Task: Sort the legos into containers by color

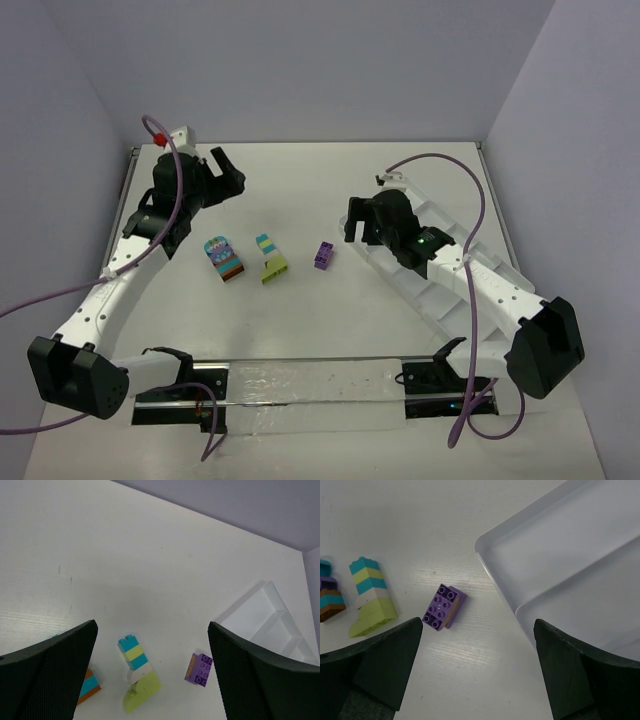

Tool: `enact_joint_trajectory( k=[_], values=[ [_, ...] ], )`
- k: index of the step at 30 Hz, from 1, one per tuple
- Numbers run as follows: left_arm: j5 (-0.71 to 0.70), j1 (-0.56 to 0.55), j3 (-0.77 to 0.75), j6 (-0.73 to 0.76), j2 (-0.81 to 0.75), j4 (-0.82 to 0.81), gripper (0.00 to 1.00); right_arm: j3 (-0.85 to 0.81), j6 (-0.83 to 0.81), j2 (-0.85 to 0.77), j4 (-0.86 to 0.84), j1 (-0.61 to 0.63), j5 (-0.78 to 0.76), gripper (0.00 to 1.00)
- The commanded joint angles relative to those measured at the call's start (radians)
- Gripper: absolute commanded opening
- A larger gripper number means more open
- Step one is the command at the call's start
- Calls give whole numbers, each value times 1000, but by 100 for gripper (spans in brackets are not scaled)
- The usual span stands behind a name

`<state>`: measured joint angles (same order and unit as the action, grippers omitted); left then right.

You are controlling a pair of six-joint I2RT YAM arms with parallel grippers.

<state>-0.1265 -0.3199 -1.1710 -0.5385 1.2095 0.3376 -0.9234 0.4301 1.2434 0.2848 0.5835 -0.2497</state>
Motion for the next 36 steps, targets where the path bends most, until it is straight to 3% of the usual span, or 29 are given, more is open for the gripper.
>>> enact_joint_trajectory(
  k=[1,6,13,19,23,31,34,36],
  values=[
    [-16,-10,-54,20,-19,51,99,-24,18,6,-28,2,5,100],
    [-49,-11,-38,17,-56,54,99,-67,21,44,13,22,-1,100],
    [-40,-13,-25,-3,-44,49,99,-152,67,143,104,180,-156,99],
    [-50,-15,-19,-6,-33,64,99,-230,204,304,170,193,-160,75],
    [-73,-17,-24,2,-22,88,99,-278,240,386,176,193,-124,77],
    [-101,-21,-17,6,-1,105,99,-306,293,488,162,194,-92,98],
    [-93,-27,-33,9,23,115,99,-356,294,537,191,193,-103,100],
    [-96,-30,-32,8,28,112,99,-377,297,571,217,193,-111,95]
  ],
)
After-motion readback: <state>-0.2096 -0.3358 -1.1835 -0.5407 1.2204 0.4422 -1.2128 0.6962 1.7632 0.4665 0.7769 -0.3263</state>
